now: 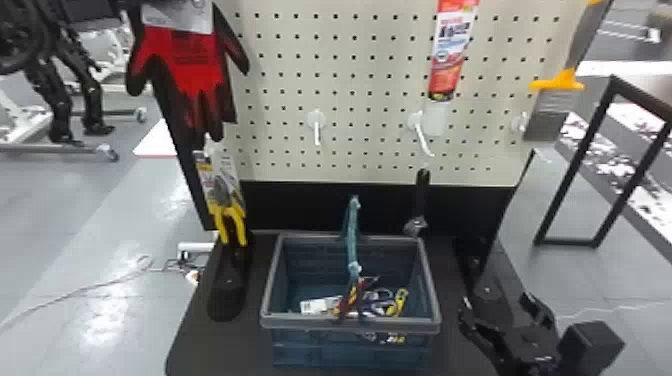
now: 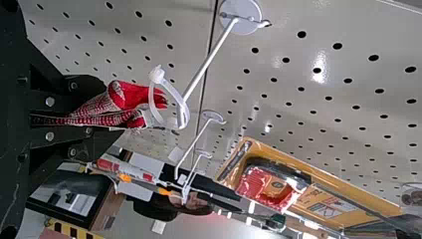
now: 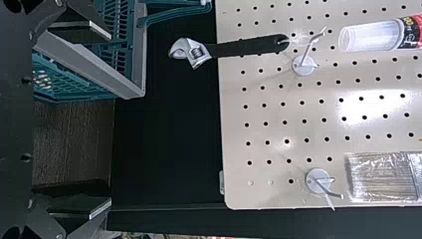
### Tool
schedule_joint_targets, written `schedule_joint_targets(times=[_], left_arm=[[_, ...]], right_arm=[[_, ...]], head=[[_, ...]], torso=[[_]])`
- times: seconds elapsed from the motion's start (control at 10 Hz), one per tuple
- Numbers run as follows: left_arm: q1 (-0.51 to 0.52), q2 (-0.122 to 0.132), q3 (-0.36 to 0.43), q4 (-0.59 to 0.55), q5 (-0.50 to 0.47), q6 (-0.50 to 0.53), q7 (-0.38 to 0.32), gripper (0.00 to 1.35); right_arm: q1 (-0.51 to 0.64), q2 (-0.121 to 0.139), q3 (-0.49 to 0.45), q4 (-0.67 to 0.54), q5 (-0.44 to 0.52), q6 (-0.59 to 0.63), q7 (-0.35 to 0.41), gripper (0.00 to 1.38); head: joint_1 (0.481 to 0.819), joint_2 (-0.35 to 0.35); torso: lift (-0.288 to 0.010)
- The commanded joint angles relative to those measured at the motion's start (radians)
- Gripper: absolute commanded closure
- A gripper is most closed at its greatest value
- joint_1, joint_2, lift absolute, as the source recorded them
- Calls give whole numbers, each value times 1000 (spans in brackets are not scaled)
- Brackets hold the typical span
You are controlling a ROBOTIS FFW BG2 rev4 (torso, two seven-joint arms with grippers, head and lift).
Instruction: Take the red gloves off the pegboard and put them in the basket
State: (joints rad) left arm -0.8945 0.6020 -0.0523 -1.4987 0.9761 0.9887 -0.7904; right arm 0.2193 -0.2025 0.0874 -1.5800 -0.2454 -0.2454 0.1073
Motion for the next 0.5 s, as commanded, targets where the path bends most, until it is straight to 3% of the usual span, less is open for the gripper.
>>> schedule_joint_targets(times=[0.0,0.4], left_arm=[[-6,-2,-9,0,21,-7,3,1214],[-12,-8,-20,-46,27,-25,30,1214]], right_arm=[[0,0,0,0,0,0,0,139],[-2,0,0,3,-2,0,0,139]], head=[[549,0],[549,0]], torso=[[-100],[-100]])
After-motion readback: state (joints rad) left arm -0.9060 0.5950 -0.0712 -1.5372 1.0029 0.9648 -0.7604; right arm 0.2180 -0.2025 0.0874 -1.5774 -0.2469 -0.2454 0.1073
